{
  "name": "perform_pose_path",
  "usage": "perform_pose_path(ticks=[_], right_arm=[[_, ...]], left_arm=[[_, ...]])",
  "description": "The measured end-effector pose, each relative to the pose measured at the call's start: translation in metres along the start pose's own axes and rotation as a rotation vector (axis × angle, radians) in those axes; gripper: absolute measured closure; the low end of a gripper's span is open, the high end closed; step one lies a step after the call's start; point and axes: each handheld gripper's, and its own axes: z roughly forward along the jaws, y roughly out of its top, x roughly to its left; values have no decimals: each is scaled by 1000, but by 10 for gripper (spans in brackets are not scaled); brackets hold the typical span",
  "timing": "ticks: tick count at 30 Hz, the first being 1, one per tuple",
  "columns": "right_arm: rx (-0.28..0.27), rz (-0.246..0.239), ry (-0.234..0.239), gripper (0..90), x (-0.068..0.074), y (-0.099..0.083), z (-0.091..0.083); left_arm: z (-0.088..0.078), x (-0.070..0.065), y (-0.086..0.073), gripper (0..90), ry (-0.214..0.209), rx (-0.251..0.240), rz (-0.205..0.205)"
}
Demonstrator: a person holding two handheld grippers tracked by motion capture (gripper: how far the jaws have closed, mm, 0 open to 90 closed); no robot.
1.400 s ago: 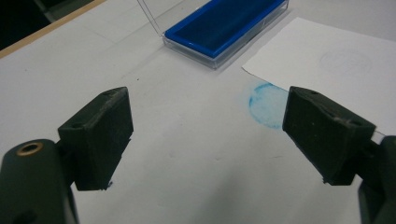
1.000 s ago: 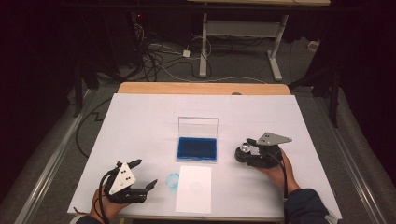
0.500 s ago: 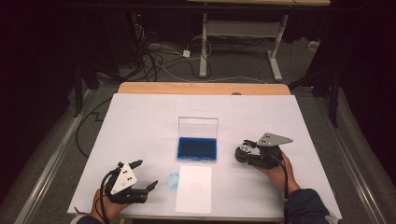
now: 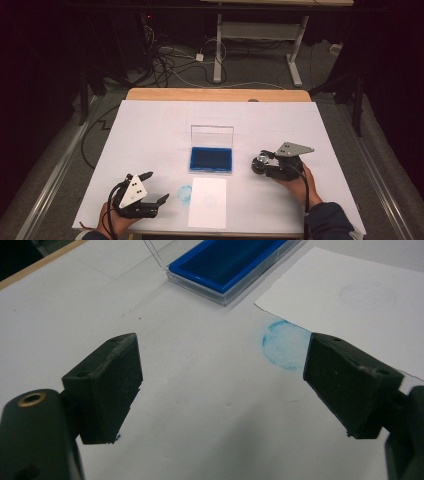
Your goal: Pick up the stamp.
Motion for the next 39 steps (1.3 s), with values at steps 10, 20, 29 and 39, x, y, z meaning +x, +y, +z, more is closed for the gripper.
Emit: perform_pose_path(ticks=[10,20,29,39], right_arm=[[58,-15,19,565,-2,7,-2],[84,-38,21,569,0,10,-3],[34,-39,47,570,4,19,-16],[-14,-44,75,570,13,30,-35]], left_arm=[[0,0,0,151,-1,6,3],[0,0,0,151,-1,7,9],[1,-2,2,152,-9,8,15],[1,-5,4,150,-45,-12,25]])
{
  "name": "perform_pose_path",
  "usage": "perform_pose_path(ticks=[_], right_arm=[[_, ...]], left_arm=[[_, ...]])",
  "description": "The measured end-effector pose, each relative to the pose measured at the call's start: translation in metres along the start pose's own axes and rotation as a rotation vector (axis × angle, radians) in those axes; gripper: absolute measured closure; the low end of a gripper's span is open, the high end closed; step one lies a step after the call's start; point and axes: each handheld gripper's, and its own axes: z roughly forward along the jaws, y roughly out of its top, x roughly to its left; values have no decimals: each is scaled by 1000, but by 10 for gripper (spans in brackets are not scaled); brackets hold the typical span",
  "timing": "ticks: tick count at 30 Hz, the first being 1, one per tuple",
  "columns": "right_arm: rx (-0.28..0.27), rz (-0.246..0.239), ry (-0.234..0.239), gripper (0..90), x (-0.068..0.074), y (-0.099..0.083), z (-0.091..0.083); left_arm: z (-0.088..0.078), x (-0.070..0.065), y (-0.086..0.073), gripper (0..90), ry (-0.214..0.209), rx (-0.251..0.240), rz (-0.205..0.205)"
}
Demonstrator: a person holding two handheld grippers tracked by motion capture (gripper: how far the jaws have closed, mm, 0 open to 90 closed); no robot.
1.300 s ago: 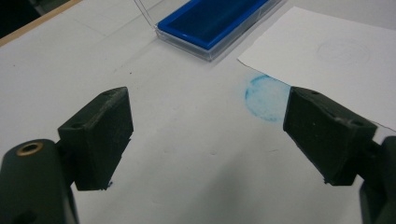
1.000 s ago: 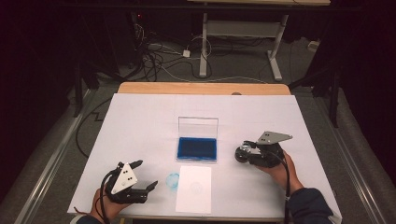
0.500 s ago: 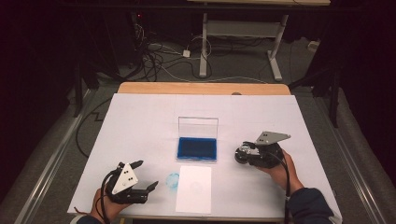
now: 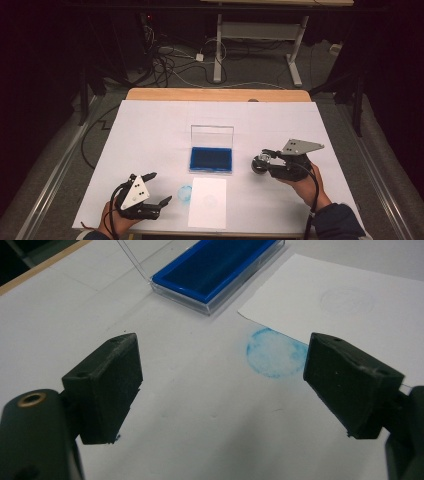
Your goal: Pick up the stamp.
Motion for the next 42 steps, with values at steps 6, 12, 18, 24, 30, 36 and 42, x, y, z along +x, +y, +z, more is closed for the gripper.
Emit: perform_pose_path(ticks=[6,12,18,24,30,36,42], right_arm=[[-6,-24,4,570,8,4,-4],[-14,-33,11,571,15,8,-8],[-22,-50,38,571,24,12,-8],[-34,-69,66,571,34,17,-8],[-39,-88,84,571,41,19,-7],[-48,-91,82,570,43,20,-7],[-61,-99,92,570,45,22,-7]], left_arm=[[1,-2,1,150,-15,-7,9],[5,-3,3,150,-24,-5,8],[10,-7,5,151,-39,5,14],[11,-12,11,151,-50,-11,22],[12,-13,14,152,-52,-15,18],[16,-17,20,154,-66,-20,27],[23,-19,26,154,-83,-22,35]])
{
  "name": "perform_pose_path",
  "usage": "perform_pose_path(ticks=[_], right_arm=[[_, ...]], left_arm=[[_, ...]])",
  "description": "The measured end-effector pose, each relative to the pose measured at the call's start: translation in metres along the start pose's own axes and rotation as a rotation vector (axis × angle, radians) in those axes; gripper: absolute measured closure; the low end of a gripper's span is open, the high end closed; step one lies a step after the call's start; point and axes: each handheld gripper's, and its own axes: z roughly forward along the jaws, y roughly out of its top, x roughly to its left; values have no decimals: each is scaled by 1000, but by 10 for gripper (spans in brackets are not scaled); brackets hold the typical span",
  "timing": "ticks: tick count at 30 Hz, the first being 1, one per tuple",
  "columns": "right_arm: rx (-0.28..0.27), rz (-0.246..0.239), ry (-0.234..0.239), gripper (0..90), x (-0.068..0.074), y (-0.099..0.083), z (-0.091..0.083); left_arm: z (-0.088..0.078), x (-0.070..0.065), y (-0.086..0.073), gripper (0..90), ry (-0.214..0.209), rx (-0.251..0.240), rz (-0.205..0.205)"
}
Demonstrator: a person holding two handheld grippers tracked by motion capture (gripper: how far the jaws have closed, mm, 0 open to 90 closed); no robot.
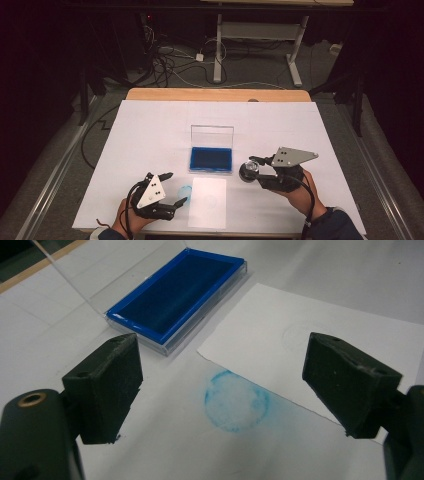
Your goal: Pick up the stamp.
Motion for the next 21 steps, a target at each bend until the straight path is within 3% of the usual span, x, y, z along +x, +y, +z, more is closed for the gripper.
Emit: perform_pose_path(ticks=[21], right_arm=[[-9,-23,42,570,7,2,3]], left_arm=[[1,-1,-4,155,-10,13,1]])
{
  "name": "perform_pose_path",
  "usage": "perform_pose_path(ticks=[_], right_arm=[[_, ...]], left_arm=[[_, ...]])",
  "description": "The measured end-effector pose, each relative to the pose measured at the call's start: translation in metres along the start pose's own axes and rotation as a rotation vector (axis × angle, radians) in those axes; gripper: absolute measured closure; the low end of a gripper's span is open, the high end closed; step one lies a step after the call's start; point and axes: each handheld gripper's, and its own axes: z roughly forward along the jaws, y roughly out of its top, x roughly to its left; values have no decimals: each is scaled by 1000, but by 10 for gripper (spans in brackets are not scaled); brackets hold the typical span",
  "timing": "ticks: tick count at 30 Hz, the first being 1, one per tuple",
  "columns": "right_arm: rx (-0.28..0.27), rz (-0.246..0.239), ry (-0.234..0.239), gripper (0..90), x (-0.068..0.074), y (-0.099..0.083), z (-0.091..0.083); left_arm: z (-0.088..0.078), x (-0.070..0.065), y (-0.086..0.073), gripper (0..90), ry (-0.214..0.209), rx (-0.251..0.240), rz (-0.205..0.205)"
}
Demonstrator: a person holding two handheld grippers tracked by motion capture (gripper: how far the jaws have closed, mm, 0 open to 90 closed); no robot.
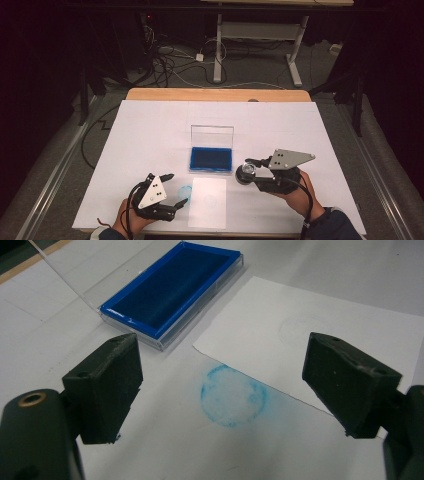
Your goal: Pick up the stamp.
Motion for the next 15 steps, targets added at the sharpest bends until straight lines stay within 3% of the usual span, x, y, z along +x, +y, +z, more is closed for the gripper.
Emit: perform_pose_path(ticks=[15], right_arm=[[-7,1,25,570,3,1,1]], left_arm=[[-2,0,-1,155,-2,1,-1]])
